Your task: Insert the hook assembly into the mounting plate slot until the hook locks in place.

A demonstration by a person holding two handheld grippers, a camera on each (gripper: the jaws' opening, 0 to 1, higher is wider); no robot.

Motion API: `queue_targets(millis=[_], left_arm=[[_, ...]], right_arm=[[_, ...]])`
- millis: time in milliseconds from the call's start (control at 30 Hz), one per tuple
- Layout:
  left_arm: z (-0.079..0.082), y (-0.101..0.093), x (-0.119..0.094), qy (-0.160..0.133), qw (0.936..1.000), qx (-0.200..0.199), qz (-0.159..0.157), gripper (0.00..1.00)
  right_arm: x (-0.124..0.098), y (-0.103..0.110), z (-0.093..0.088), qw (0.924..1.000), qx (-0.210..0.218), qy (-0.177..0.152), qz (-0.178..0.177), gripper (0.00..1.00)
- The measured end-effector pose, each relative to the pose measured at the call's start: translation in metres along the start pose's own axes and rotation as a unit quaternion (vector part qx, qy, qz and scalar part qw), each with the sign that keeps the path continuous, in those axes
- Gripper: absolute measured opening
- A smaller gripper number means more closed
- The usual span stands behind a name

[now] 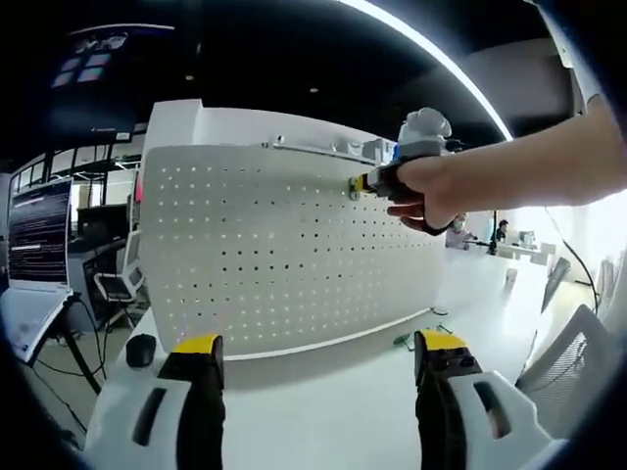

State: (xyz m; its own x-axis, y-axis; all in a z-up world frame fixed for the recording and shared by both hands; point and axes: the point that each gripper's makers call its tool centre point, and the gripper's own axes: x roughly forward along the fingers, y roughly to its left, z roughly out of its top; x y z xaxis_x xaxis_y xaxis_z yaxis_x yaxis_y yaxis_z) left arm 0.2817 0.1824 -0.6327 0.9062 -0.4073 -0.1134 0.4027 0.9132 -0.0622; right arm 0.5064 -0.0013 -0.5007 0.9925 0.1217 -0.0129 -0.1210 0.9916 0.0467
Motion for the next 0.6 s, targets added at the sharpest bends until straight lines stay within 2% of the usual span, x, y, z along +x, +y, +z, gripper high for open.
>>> queue_targets(millis=[100, 267, 300, 367, 600], left_arm=[[0.001, 0.002, -0.002, -0.001, 1.0, 0.002, 0.001, 0.82], [0.002, 0.009, -0.003, -0.002, 1.0, 0.0, 0.006, 0.82], [0.002, 0.009, -0.004, -0.002, 1.0, -0.001, 0.006, 0.82], [0.002, 0.01, -0.004, -0.002, 1.0, -0.002, 0.008, 0.82], [0.001, 0.011, -0.002, -0.001, 1.0, -0.005, 0.008, 0.83]], right_arm=[[-0.001, 0.0, 0.0, 1.0, -0.002, 0.0, -0.001, 0.02], [-0.004, 0.0, 0.0, 0.9998, 0.021, 0.001, 0.005, 0.04], [-0.005, 0.003, -0.003, 0.9994, 0.029, 0.013, 0.011, 0.07], [-0.006, 0.0, -0.003, 0.999, 0.043, 0.011, 0.005, 0.18], [-0.009, 0.003, -0.003, 0.9988, 0.048, 0.008, 0.011, 0.38]])
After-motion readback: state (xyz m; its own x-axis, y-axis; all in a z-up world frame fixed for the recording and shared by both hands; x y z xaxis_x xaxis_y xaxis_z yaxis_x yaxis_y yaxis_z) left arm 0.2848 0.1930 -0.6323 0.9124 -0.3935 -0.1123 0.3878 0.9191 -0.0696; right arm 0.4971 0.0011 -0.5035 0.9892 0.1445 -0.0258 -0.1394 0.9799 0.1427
